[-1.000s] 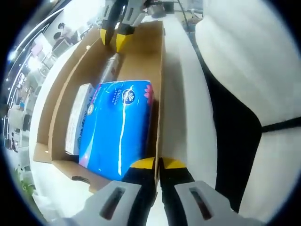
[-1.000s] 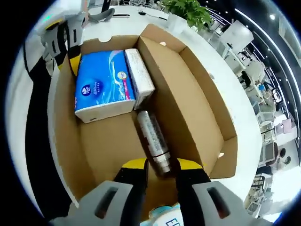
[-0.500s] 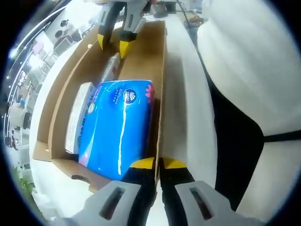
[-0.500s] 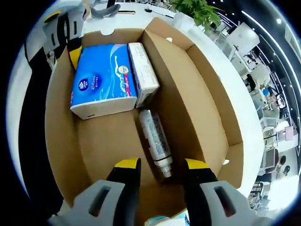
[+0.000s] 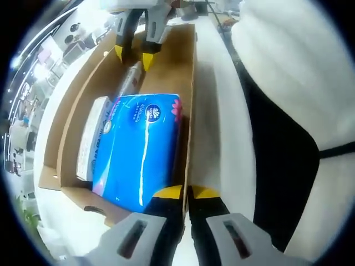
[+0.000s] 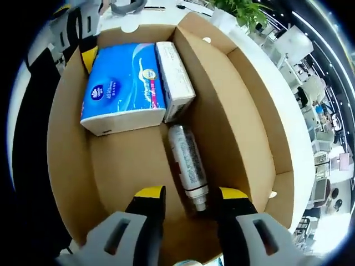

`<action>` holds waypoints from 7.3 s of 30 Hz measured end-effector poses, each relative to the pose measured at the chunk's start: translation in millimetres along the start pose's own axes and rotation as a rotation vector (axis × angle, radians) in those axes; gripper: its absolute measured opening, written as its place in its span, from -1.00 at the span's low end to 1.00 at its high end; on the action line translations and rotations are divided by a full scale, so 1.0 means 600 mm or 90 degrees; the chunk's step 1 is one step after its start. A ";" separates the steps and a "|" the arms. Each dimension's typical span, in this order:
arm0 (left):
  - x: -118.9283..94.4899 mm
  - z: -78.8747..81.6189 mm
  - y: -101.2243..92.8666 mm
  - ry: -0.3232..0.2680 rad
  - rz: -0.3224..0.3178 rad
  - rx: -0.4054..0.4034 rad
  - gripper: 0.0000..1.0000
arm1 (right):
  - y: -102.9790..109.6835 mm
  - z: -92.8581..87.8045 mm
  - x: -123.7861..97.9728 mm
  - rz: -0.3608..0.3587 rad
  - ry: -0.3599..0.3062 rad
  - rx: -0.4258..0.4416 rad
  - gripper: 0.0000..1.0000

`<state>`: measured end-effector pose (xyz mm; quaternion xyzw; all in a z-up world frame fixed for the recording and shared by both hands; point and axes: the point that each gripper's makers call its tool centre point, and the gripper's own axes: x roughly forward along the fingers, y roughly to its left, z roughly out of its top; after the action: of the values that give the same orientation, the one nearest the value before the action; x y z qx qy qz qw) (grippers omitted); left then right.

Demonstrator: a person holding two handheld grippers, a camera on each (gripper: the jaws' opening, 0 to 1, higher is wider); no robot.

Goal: Operate the shoe box by opening the lid, removing the specified soft item, and placing it in the target area until the item is outside and the box remains undamaged.

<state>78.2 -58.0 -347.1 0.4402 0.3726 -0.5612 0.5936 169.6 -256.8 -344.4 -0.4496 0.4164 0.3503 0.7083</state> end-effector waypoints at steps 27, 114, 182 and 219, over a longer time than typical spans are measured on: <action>-0.001 0.001 -0.001 -0.014 0.004 0.014 -0.94 | 0.009 -0.001 0.030 0.066 0.039 -0.026 -0.36; -0.002 0.003 -0.001 -0.017 -0.003 0.014 -0.94 | 0.060 -0.001 -0.096 0.129 -0.089 0.604 -0.64; -0.001 0.004 0.000 -0.021 -0.004 0.010 -0.95 | -0.046 -0.039 -0.221 -0.041 -0.275 0.664 -0.64; 0.000 0.003 0.001 -0.017 0.000 0.009 -0.94 | -0.106 -0.257 -0.255 -0.209 -0.180 0.769 -0.64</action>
<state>78.4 -59.6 -346.3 0.4368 0.3603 -0.5699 0.5955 120.2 -441.0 -222.2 0.0211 0.3687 -0.0035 0.9293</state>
